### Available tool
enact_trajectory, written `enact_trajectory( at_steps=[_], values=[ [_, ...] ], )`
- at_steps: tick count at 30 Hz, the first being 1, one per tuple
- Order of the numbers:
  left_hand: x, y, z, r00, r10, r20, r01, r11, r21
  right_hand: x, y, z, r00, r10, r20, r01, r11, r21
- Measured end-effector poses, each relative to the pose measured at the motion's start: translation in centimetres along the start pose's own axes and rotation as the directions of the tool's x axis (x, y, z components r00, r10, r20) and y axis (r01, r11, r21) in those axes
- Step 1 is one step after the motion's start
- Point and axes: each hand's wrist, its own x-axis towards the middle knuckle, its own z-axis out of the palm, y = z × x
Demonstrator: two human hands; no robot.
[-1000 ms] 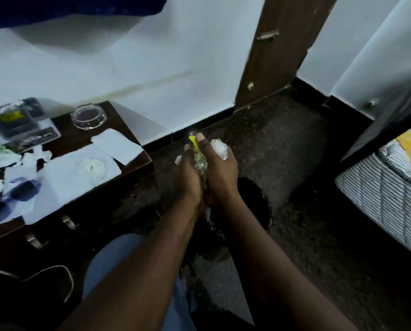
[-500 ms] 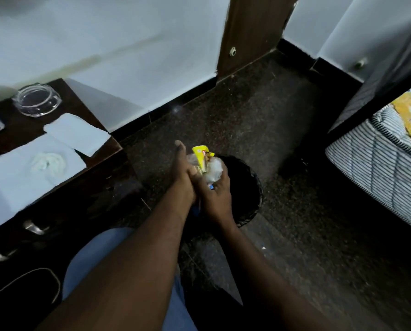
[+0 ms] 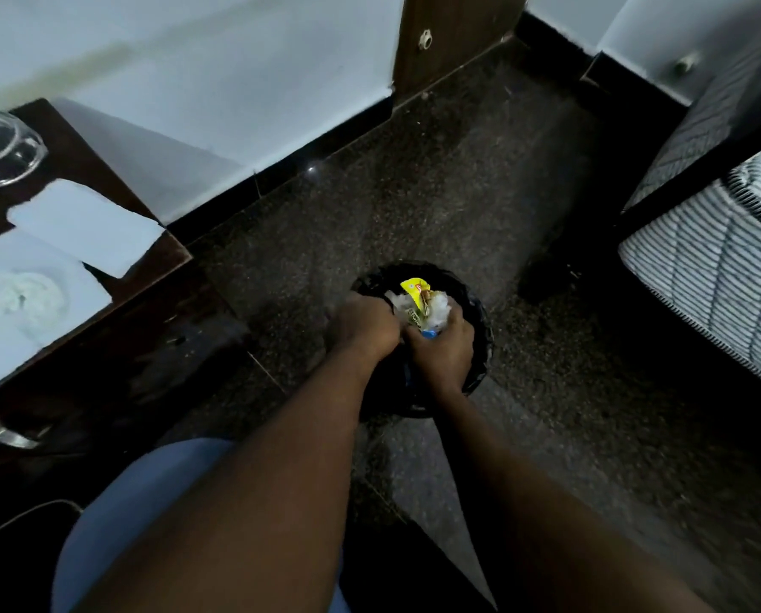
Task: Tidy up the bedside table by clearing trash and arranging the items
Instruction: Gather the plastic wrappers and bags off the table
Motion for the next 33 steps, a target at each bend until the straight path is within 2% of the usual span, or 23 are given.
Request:
enact_trajectory(
  at_steps=[2,5,8,13,17,19,24,27,30,33],
  values=[
    [1.4,-1.4,1.8,0.994,-0.086,-0.061,0.09,0.993,0.07,1.0,1.1,0.4,0.999,0.019,0.036,-0.016,0.995,-0.102],
    [3.7,-3.1,3.2,0.99,-0.138,0.031,0.135,0.988,0.074,2.1,2.3,1.5,0.995,0.037,0.09,-0.018,0.98,-0.199],
    [4.8,-3.8,3.0,0.984,-0.157,0.083,0.158,0.987,-0.001,2.7,2.6,2.8,0.992,0.049,0.114,-0.024,0.978,-0.207],
    [5.5,-4.1,1.6,0.985,-0.167,0.04,0.169,0.983,-0.075,3.5,1.8,5.0,0.984,0.053,0.168,-0.018,0.979,-0.204],
    [7.1,-5.6,0.3,0.981,-0.188,0.036,0.191,0.972,-0.134,4.2,0.2,6.0,0.983,-0.005,0.185,0.045,0.976,-0.214],
    [7.6,-6.4,-0.8,0.977,-0.209,-0.03,0.203,0.969,-0.141,4.7,-0.6,6.3,0.978,-0.035,0.207,0.081,0.973,-0.217],
    [8.3,-7.8,-2.6,0.971,-0.236,-0.046,0.216,0.938,-0.271,5.6,-2.2,7.5,0.943,-0.085,0.321,0.165,0.959,-0.231],
    [8.0,-7.9,-3.1,0.962,-0.258,-0.084,0.22,0.922,-0.318,5.5,-2.7,8.1,0.923,-0.034,0.383,0.15,0.95,-0.275],
    [7.9,-7.7,-3.5,0.937,-0.317,-0.148,0.261,0.915,-0.307,5.1,-3.0,8.4,0.923,0.019,0.385,0.096,0.956,-0.277],
    [7.7,-7.9,-3.6,0.933,-0.336,-0.129,0.296,0.92,-0.255,4.2,-3.1,8.4,0.948,-0.052,0.315,0.177,0.907,-0.383]
  ],
)
